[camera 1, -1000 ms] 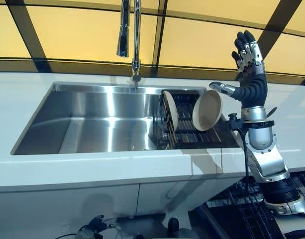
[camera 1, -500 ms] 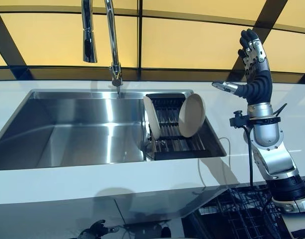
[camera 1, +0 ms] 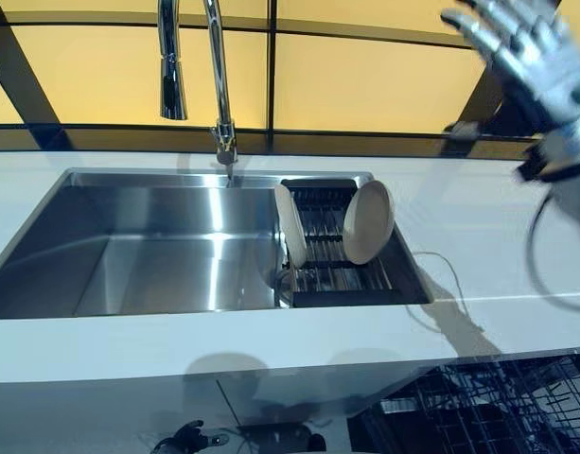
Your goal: Take plates into dishwasher
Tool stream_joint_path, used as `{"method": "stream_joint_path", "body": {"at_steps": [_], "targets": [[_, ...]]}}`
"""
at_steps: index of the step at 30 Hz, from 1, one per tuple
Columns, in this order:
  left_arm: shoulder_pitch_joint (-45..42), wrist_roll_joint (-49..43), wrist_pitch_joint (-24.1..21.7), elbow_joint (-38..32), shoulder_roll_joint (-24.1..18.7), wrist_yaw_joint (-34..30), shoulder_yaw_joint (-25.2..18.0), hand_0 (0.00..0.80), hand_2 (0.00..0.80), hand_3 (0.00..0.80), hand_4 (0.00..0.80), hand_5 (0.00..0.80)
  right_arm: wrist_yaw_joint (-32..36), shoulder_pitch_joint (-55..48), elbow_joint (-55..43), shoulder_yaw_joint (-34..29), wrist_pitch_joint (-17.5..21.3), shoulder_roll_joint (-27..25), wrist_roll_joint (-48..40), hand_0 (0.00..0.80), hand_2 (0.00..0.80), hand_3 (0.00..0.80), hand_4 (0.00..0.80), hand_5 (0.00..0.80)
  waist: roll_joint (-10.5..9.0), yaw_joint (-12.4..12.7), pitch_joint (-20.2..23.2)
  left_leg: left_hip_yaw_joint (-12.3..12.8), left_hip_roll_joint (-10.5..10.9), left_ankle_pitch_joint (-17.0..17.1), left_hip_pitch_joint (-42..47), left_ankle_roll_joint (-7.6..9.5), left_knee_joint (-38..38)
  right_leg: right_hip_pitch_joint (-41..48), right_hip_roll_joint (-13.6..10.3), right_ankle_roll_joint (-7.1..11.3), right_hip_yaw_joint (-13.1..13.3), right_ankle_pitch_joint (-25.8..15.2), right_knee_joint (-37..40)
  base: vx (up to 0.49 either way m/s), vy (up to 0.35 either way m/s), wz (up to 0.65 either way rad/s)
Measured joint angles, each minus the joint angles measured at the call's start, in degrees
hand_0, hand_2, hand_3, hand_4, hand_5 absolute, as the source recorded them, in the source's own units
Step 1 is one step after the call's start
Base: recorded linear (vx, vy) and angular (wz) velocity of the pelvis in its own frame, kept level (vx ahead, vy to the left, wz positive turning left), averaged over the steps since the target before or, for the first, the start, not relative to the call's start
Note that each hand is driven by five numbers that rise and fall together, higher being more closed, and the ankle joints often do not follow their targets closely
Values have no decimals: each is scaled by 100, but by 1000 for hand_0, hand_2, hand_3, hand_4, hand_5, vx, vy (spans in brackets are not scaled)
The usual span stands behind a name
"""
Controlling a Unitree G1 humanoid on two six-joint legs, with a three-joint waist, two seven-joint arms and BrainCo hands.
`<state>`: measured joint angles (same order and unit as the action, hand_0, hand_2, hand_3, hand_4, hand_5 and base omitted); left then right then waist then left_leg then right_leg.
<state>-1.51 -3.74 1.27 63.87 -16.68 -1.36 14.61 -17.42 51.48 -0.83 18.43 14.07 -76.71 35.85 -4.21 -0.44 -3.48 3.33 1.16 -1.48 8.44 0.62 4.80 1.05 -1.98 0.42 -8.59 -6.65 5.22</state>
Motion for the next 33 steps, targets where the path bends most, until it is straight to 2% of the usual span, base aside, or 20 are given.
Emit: {"method": "stream_joint_path", "body": {"at_steps": [6,9,15,22,26,30,33], "targets": [[-20,-1,18,1,-137,-104,137,0,0,0,0,0,56,1179,100,1353,1066,-340,1017,0,0,0,0,0,-225,0,156,-34,0,9,3,-11,-2,22,-10,13,-45,21,0,9,-12,3],[-62,-1,-18,2,-237,-107,166,0,0,0,0,0,216,1348,128,1914,1349,-323,1199,0,0,0,0,0,-312,5,217,-36,7,10,-1,-9,-5,22,-21,12,-51,21,-2,0,0,0],[-256,-2,-54,2,-282,-118,165,0,0,0,0,0,241,1342,291,1941,1535,-257,1371,0,0,0,0,0,-288,8,239,-42,16,16,-1,0,-8,22,-28,10,-64,20,-2,0,0,0],[-266,-3,-56,0,-279,-141,162,0,0,0,0,0,944,1076,353,1907,1829,-67,1402,0,0,0,0,0,-120,9,302,-50,13,17,6,0,-13,38,-25,-13,-83,9,0,0,0,0],[-262,-5,-57,-2,-261,-142,166,0,0,0,0,0,1380,741,498,1908,2032,45,1397,0,0,0,0,0,-121,15,303,-72,13,16,11,-1,-33,67,-32,8,-108,23,0,5,1,3],[-266,-6,-57,-3,-248,-143,167,0,0,0,0,0,1526,480,808,1908,2111,159,1398,0,0,0,0,0,-120,29,301,-89,11,16,6,-1,-33,70,-33,7,-128,24,0,0,0,0],[-258,-28,-57,-22,-239,-142,168,0,0,0,0,0,1563,206,1060,1906,2230,218,1402,0,0,0,0,0,-122,130,296,-93,10,17,6,-2,-35,71,-32,6,-133,25,0,0,0,0]]}}
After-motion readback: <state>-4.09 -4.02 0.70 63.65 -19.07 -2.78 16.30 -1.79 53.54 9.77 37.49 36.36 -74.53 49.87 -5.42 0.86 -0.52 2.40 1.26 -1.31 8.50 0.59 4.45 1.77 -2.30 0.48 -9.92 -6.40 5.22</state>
